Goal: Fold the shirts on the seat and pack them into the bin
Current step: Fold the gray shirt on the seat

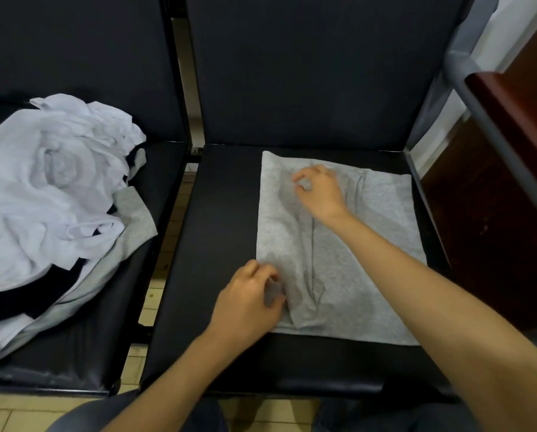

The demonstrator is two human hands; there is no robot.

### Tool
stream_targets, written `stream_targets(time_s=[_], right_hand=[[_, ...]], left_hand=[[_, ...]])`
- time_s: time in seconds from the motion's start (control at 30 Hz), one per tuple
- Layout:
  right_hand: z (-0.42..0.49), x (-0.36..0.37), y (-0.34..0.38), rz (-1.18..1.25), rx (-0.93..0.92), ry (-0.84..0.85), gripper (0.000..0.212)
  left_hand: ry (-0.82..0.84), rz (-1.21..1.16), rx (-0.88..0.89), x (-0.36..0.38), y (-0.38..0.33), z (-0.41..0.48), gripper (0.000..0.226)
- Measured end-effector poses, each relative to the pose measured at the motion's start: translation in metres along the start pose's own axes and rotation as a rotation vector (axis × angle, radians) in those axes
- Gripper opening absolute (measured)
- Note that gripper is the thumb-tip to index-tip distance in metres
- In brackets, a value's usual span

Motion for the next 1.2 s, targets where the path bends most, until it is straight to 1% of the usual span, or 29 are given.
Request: stream_targets(time_s=[0.1, 0.17, 0.23, 0.27, 0.33, 0.4, 0.43, 0.47, 0.53, 0.6, 0.67, 0.73, 0.77, 0.8, 0.87, 0.9, 0.93, 0.97, 1.03, 1.1, 1.13, 1.2], right_hand=[[-0.053, -0.008, 0.004, 0.01, -0.043, 0.12, 0.017], [-0.092, -0.013, 0.003, 0.042, -0.036, 0.191, 0.012], [-0.125, -0.017, 0.0, 0.078, -0.027, 0.282, 0.007], [-0.139, -0.018, -0.003, 0.085, -0.029, 0.343, 0.01], [-0.159, -0.022, -0.012, 0.058, -0.05, 0.477, 0.023], [-0.173, -0.026, -0.024, -0.014, -0.105, 0.556, 0.037], [-0.177, -0.027, -0.028, -0.044, -0.145, 0.56, 0.041], [-0.181, -0.027, -0.03, -0.072, -0.206, 0.54, 0.04], [-0.185, -0.026, -0.029, -0.141, -0.412, 0.423, 0.029], [-0.187, -0.027, -0.025, -0.195, -0.561, 0.346, 0.029], [-0.187, -0.026, -0.026, -0.257, -0.617, 0.372, 0.029], [-0.19, -0.025, -0.029, -0.279, -0.601, 0.418, 0.028], [-0.191, -0.025, -0.028, -0.256, -0.571, 0.417, 0.03], [-0.19, -0.026, -0.027, -0.222, -0.547, 0.397, 0.033], [-0.188, -0.028, -0.023, -0.181, -0.527, 0.33, 0.035], [-0.187, -0.028, -0.021, -0.177, -0.53, 0.315, 0.034], [-0.186, -0.027, -0.021, -0.179, -0.54, 0.327, 0.032], [-0.186, -0.026, -0.021, -0.186, -0.545, 0.363, 0.03], [-0.187, -0.022, -0.023, -0.177, -0.5, 0.459, 0.032], [-0.185, -0.025, -0.023, -0.082, -0.379, 0.482, 0.029], [-0.181, -0.032, -0.024, -0.001, -0.295, 0.453, 0.024], [-0.168, -0.051, -0.03, 0.114, -0.123, 0.315, 0.018]], left_hand=[[0.098, 0.013, 0.126, 0.001, 0.016, -0.008, 0.033], [0.116, 0.043, 0.213, 0.001, 0.023, -0.013, 0.036], [0.114, 0.022, 0.252, 0.0, 0.029, -0.016, 0.036], [0.116, 0.014, 0.266, 0.0, 0.032, -0.017, 0.033], [0.097, 0.041, 0.313, 0.0, 0.035, -0.018, 0.023], [0.047, 0.088, 0.368, 0.002, 0.035, -0.021, 0.024], [0.023, 0.108, 0.387, 0.003, 0.035, -0.022, 0.027], [-0.003, 0.119, 0.399, 0.002, 0.035, -0.023, 0.028], [-0.031, 0.114, 0.391, -0.004, 0.038, -0.023, 0.029], [-0.031, 0.113, 0.384, -0.012, 0.046, -0.022, 0.031], [0.002, 0.131, 0.398, -0.015, 0.057, -0.023, 0.039], [0.049, 0.12, 0.396, -0.015, 0.063, -0.025, 0.053], [0.048, 0.113, 0.381, -0.015, 0.062, -0.027, 0.056], [0.012, 0.113, 0.368, -0.014, 0.057, -0.027, 0.055], [-0.154, 0.128, 0.365, -0.013, 0.043, -0.027, 0.043], [-0.23, 0.143, 0.382, -0.012, 0.035, -0.025, 0.037], [-0.261, 0.164, 0.424, -0.01, 0.029, -0.024, 0.032], [-0.244, 0.191, 0.483, -0.006, 0.025, -0.023, 0.03], [-0.107, 0.236, 0.564, 0.002, 0.024, -0.022, 0.032], [0.02, 0.237, 0.538, 0.006, 0.023, -0.019, 0.035], [0.045, 0.223, 0.501, 0.006, 0.021, -0.016, 0.038], [0.062, 0.17, 0.441, 0.004, 0.012, -0.011, 0.046]])
Point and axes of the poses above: each hand's wrist, its own z-axis towards the middle knuckle, its own x-axis out of the palm, y = z × x, the point moved 2 cm from there along z, towards the middle knuckle, and after that the axes turned 13 degrees about z, right-handed, at the moved point
